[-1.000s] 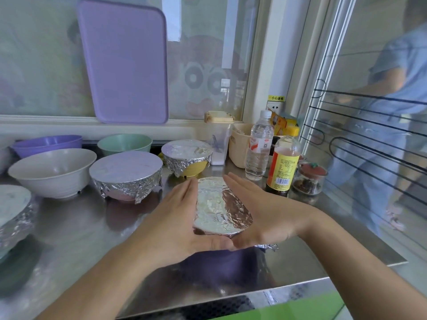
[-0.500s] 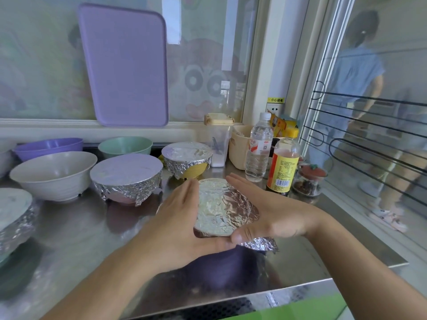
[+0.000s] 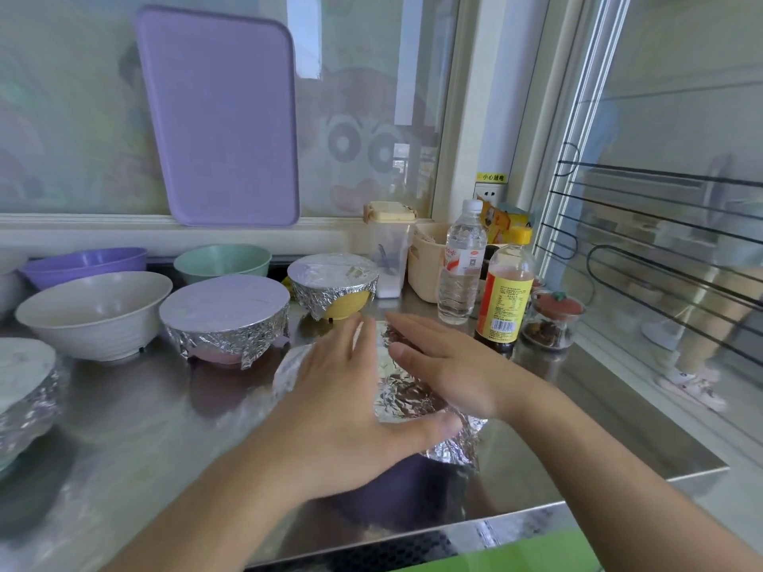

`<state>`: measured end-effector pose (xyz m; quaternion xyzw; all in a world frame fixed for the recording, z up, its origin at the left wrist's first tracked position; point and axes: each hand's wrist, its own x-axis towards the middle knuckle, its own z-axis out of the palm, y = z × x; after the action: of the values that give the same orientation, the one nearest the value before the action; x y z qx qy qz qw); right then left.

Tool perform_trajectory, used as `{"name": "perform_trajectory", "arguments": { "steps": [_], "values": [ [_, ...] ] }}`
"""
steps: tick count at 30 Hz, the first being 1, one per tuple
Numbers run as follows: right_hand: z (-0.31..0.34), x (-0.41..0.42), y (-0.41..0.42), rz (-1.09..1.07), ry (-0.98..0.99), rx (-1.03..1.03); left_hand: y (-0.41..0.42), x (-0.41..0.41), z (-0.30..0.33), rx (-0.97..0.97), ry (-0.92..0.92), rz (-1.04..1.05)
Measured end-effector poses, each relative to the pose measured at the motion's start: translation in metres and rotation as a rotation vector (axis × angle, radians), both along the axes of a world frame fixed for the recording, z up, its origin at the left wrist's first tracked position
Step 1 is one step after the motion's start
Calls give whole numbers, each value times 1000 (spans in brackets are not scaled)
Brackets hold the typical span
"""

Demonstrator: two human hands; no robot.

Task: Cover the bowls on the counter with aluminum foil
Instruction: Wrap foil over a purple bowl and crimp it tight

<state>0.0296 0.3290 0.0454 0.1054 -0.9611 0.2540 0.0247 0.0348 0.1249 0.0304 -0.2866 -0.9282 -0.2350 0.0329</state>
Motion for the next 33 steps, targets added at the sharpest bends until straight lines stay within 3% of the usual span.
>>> {"name": "perform_trajectory", "arguments": {
  "steps": [8,16,33],
  "values": [
    [2,8,3,-28,-15,-25,-7,-9,-11,-105,99,59],
    [-6,18,28,124,-192,-34,-27,-20,-20,64,-84,23],
    [-14,27,14,70,-46,-75,-25,-14,-22,178,37,-12]
  ]
}}
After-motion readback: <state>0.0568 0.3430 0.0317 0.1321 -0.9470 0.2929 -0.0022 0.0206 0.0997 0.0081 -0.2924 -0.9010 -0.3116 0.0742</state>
